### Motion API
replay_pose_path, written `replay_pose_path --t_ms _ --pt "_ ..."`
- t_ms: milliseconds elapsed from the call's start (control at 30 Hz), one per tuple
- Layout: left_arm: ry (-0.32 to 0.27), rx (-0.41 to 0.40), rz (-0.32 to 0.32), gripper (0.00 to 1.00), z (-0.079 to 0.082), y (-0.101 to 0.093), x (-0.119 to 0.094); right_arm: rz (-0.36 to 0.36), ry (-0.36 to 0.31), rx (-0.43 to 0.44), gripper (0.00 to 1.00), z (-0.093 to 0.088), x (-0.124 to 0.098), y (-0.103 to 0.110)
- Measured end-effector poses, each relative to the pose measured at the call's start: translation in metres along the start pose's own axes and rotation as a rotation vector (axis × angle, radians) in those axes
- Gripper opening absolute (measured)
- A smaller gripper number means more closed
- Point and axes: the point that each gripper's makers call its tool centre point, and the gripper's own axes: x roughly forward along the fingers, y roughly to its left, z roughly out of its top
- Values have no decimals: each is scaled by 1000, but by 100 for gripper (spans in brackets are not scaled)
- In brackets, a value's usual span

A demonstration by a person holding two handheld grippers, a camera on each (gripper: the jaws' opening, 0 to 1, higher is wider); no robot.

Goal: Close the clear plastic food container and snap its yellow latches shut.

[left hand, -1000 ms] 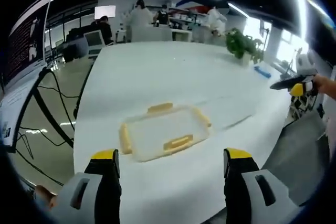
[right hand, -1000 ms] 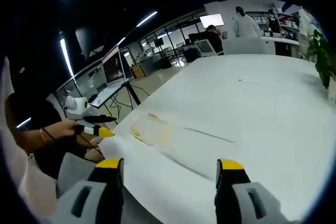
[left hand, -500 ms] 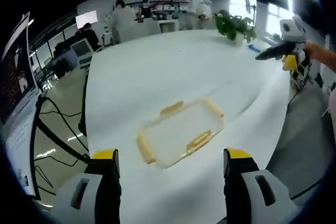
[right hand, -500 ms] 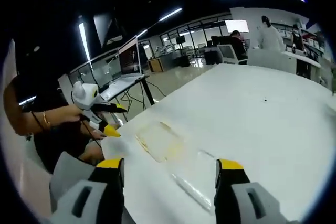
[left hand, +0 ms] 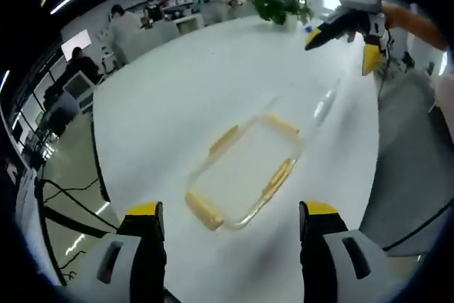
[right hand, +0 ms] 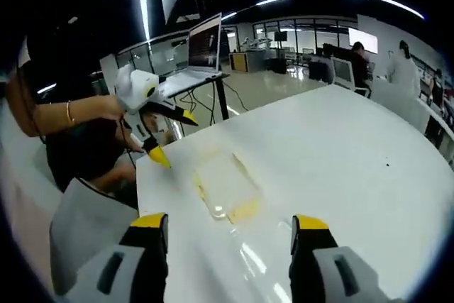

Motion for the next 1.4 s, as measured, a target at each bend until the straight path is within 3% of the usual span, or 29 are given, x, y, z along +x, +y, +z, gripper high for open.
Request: replay_pose_path --t_ms 200,333,400,433,533,767,967,1167,1300,1400 --pt "58 94 -19 76 -4 6 10 55 48 -52 70 0 21 6" --pt "109 156 -48 76 -10 5 16 50 109 -142 69 -3 32 1" --pt "117 172 -72 75 -12 3 18 88 97 -108 70 1 36 5" --pt "139 189 -88 75 -17 4 21 118 75 -42 69 6 39 8" --pt "215 257 -90 75 -26 9 25 117 92 -70 70 8 46 1" --pt "248 323 -143 75 -29 15 37 126 172 -149 72 5 67 -3" --pt "256 328 -178 73 -30 18 40 96 189 -139 73 6 75 -13" --pt "260 354 -207 72 -30 18 44 128 235 -188 73 -2 92 -10" --pt "272 365 -227 72 -32 16 48 159 307 -205 73 -15 104 -6" --pt "293 379 -218 71 -36 18 51 119 378 -206 71 -24 110 -13"
